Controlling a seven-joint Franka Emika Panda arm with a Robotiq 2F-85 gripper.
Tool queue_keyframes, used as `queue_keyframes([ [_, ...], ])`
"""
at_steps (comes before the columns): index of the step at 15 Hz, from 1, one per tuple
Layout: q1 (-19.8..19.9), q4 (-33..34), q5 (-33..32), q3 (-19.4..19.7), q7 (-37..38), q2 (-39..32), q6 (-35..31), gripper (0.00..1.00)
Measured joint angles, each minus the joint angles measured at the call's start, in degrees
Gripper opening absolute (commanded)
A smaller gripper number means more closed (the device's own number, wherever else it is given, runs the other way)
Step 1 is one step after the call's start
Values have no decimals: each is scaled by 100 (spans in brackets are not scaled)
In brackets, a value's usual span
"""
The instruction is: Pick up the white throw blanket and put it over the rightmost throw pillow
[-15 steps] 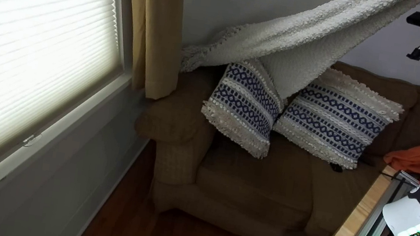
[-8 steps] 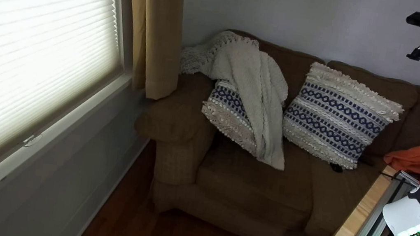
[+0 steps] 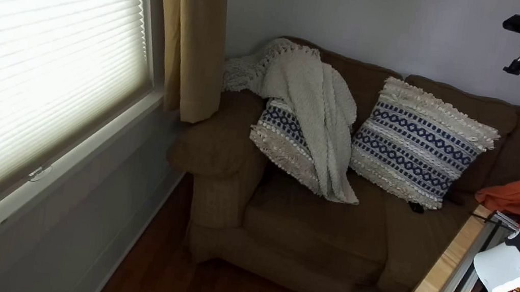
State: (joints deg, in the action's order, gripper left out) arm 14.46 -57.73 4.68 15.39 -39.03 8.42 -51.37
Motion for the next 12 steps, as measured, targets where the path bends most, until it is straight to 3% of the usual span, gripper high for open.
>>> queue_keyframes([
  [6,-11,-329,-674,-397,1017,-156,-1104,100],
  [12,-34,-1574,-234,-633,1966,-60,-2907,100],
])
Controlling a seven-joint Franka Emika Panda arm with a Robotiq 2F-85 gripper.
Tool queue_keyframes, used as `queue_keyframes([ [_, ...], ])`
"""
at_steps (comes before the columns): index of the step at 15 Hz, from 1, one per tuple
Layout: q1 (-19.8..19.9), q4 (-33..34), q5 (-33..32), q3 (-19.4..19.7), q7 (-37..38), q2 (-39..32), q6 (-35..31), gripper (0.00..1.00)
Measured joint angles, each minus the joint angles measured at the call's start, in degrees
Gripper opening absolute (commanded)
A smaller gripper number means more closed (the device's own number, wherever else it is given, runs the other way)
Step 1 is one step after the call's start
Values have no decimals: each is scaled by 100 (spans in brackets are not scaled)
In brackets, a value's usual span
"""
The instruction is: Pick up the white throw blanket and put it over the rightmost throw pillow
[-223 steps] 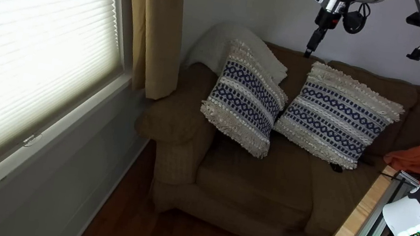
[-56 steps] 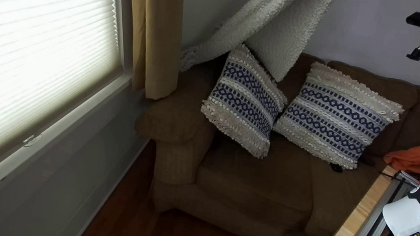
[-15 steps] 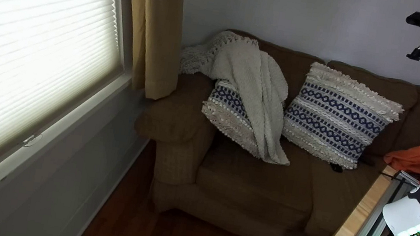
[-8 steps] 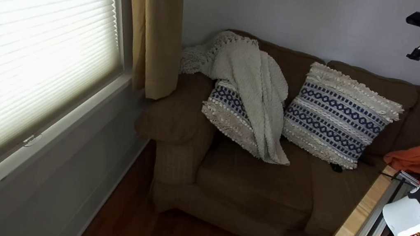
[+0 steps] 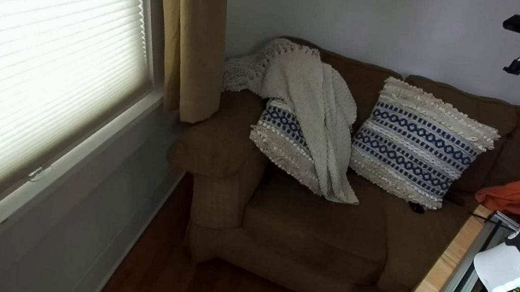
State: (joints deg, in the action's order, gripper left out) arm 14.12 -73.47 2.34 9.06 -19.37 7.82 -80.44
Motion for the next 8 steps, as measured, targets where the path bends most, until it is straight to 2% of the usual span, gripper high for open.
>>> queue_keyframes([
  [5,-47,-1510,113,-274,327,280,-1497,100],
  [8,-300,-2415,47,-322,571,485,-2195,100],
])
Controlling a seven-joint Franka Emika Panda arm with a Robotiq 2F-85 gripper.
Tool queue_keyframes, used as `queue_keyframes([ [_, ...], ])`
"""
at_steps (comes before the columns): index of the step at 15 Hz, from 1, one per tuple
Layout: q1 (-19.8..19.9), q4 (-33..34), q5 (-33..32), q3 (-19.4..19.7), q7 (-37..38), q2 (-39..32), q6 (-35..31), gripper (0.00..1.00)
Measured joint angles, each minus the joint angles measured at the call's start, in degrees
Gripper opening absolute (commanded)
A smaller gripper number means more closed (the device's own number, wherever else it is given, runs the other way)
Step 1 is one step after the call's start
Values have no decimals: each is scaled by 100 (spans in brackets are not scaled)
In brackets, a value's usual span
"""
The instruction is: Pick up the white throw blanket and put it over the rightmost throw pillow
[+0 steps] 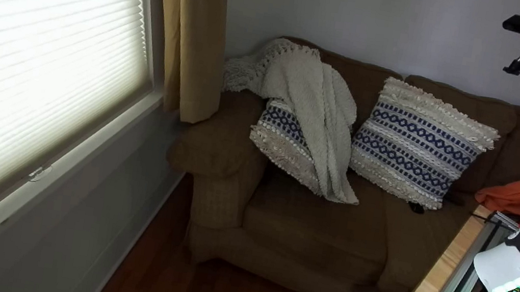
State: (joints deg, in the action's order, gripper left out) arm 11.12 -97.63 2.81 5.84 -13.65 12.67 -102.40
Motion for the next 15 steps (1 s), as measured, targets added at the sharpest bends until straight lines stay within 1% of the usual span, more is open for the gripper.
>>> queue_keyframes([
  [4,-205,-1237,-136,-19,163,314,-983,100],
  [8,-250,-2469,-221,-18,245,715,-1708,100],
  [10,-256,-2935,-221,-6,245,879,-1953,100],
  [12,-269,-3173,-221,7,245,995,-2025,100],
  [15,-272,-3213,-220,9,245,1065,-2025,100],
])
